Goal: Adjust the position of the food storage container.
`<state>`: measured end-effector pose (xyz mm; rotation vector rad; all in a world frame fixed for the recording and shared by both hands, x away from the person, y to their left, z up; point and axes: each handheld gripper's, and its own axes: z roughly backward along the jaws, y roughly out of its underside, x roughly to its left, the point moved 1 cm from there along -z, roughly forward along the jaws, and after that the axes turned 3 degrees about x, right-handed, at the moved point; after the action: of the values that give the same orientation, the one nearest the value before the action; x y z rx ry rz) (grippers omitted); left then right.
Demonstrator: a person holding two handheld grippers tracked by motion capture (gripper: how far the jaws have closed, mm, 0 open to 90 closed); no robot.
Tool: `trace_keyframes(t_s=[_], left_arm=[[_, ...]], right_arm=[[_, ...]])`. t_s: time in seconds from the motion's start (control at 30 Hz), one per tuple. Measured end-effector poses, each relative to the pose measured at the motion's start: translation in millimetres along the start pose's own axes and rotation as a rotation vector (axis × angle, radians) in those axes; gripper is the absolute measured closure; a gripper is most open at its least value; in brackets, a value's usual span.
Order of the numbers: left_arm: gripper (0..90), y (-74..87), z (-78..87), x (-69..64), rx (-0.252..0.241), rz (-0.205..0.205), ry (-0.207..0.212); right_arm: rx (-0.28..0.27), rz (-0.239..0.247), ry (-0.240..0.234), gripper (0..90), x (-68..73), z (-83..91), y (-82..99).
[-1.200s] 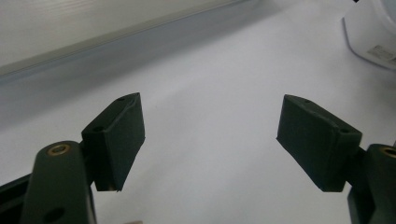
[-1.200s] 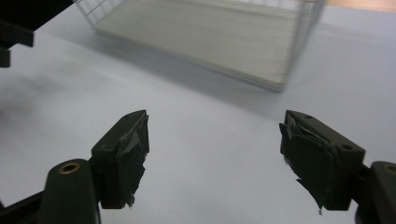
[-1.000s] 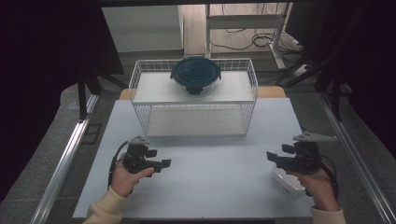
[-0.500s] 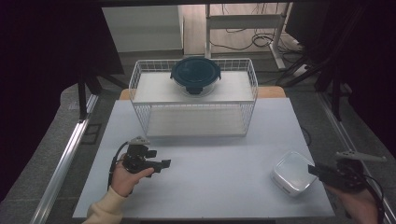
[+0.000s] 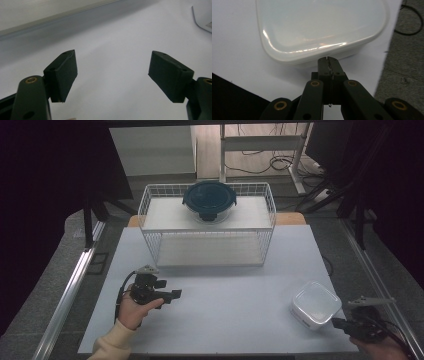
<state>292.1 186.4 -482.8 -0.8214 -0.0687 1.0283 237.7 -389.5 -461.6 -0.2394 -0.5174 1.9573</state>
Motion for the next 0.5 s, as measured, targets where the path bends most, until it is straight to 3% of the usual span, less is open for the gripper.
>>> trace_keyframes(t_s=[0.17,0.3,0.5], left_arm=[[22.5,0.3,-1.6,0.2,0.004,0.002,-0.003],[22.5,0.2,-0.8,1.0,0.001,0.004,-0.003],[22.5,0.3,-1.2,1.5,0.005,0.003,-0.002]], right_arm=[[0.04,0.044,-0.053,89.3,15.4,-16.8,-5.1],[0.028,0.057,-0.095,89.3,26.9,-22.2,-10.8],[0.012,0.064,-0.112,89.3,42.7,-34.0,-18.4]])
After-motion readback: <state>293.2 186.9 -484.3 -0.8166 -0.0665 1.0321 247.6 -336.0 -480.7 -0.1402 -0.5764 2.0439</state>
